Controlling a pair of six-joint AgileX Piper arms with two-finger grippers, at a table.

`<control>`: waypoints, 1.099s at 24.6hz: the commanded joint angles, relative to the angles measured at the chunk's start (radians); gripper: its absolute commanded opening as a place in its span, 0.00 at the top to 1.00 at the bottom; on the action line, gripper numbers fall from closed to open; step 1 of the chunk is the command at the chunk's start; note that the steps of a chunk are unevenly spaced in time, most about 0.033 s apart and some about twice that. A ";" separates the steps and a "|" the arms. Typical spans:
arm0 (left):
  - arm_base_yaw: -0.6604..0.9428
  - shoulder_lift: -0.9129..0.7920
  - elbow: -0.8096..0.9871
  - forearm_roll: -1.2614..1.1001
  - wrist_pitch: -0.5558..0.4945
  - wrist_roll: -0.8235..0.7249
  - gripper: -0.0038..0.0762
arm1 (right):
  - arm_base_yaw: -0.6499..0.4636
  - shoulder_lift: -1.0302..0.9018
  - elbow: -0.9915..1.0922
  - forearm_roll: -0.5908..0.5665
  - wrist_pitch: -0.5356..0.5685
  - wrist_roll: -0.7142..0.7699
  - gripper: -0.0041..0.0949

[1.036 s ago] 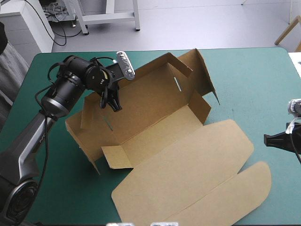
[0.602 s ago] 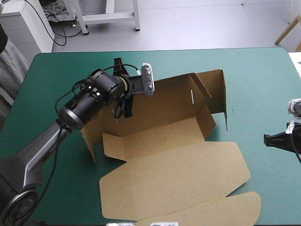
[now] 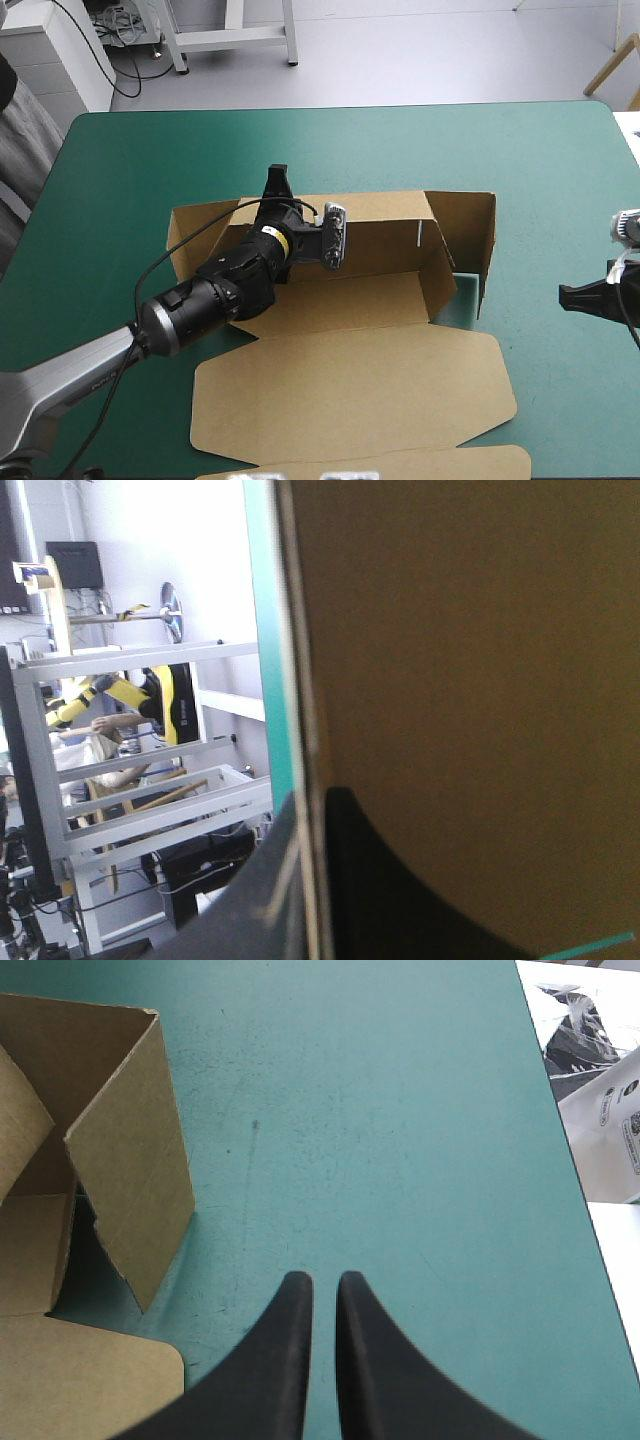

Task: Fold the box

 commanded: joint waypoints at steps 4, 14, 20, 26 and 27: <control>-0.057 -0.076 0.161 0.214 -0.108 -0.265 0.96 | -0.005 -0.001 -0.025 0.041 -0.084 -0.007 0.89; -0.077 -0.076 0.217 0.233 -0.104 -0.378 0.96 | -0.005 0.003 -0.111 0.270 -0.256 -0.138 0.31; -0.077 -0.076 0.237 0.239 -0.104 -0.387 0.96 | -0.005 0.066 -0.223 0.265 -0.261 -0.120 0.10; -0.077 -0.076 0.237 0.250 -0.104 -0.411 0.96 | -0.005 0.230 -0.396 0.273 -0.202 -0.105 0.10; -0.077 -0.076 0.237 0.250 -0.104 -0.411 0.96 | -0.005 0.257 -0.420 0.273 -0.190 -0.105 0.10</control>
